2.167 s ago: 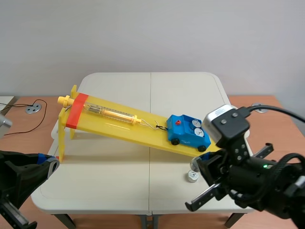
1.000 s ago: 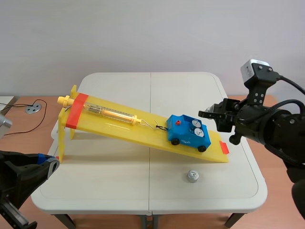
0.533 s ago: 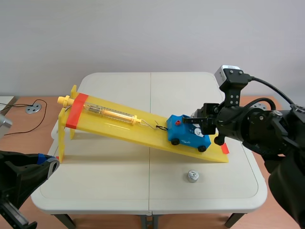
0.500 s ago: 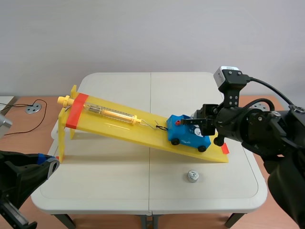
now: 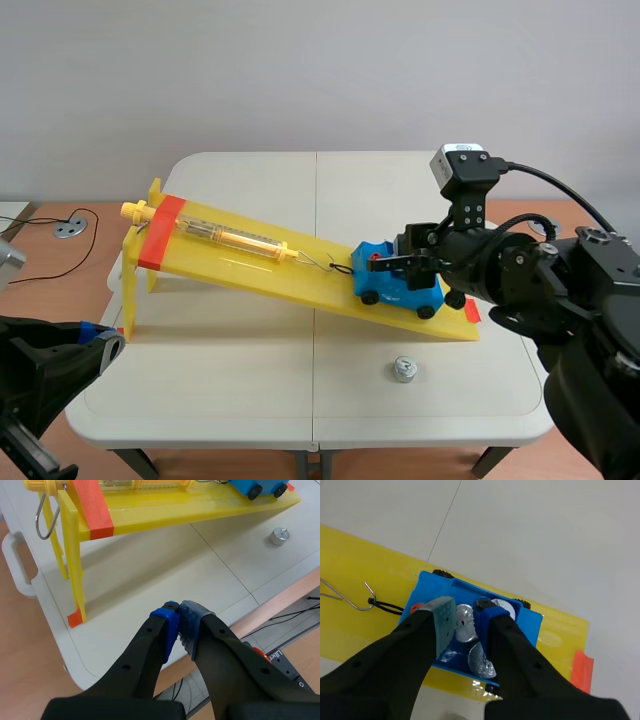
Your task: Place the four metal weights on the blue cart on the ramp.
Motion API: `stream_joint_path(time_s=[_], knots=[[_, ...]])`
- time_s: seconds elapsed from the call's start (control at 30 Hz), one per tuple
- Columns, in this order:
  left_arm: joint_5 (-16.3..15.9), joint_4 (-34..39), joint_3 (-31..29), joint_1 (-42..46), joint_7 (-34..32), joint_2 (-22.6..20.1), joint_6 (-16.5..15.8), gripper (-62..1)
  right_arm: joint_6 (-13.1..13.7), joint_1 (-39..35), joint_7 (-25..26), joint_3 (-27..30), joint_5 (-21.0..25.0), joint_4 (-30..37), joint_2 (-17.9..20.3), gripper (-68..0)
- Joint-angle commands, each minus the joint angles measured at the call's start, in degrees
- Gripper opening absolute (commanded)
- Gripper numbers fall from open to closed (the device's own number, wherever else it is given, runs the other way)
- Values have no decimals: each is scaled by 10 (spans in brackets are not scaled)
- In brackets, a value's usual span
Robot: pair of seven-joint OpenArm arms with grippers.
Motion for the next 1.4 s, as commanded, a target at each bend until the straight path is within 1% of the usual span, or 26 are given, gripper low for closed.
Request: stream_joint_path(time_s=[0.0, 0.07, 0.13, 0.23, 0.3, 0.43, 0.67, 0.83, 0.97, 1.03, 1.17, 1.27, 1.37], knots=[[-42, 43, -6, -19, -51, 12, -21, -580, -4, 77, 107, 2, 15, 45, 0, -493], [-42, 43, -6, -19, -51, 12, -21, -580, -3, 82, 107, 7, 13, 47, 0, -474], [-42, 43, -6, -19, -51, 12, -21, -580, 0, 83, 105, 16, 13, 58, 1, -472], [-42, 43, -6, -19, -51, 12, -21, -580, 30, 77, 86, 32, 13, 92, 10, -472], [-42, 43, -6, -19, -51, 12, -21, -580, 45, 67, 75, 40, 14, 122, 24, -472], [-42, 43, -6, -19, -51, 12, -21, -580, 55, 33, 61, 46, 28, 179, 61, -472], [-42, 43, -6, -19, -51, 12, -21, -580, 57, -40, 54, 46, 36, 256, 118, -470], [-42, 43, -6, -19, -51, 12, -21, -580, 57, -103, 30, 59, 70, 307, 151, -470], [-42, 43, -6, -19, -51, 12, -21, -580, 60, -159, 11, 82, 115, 342, 173, -470], [-42, 43, -6, -19, -51, 12, -21, -580, 73, -186, 0, 96, 135, 356, 182, -470], [-42, 43, -6, -19, -51, 12, -21, -580, 85, -236, -12, 123, 155, 371, 188, -468], [-42, 43, -6, -19, -51, 12, -21, -580, 87, -261, -23, 134, 155, 371, 189, -424], [-42, 43, -6, -19, -51, 12, -21, -580, 87, -276, -25, 135, 147, 370, 189, -424]])
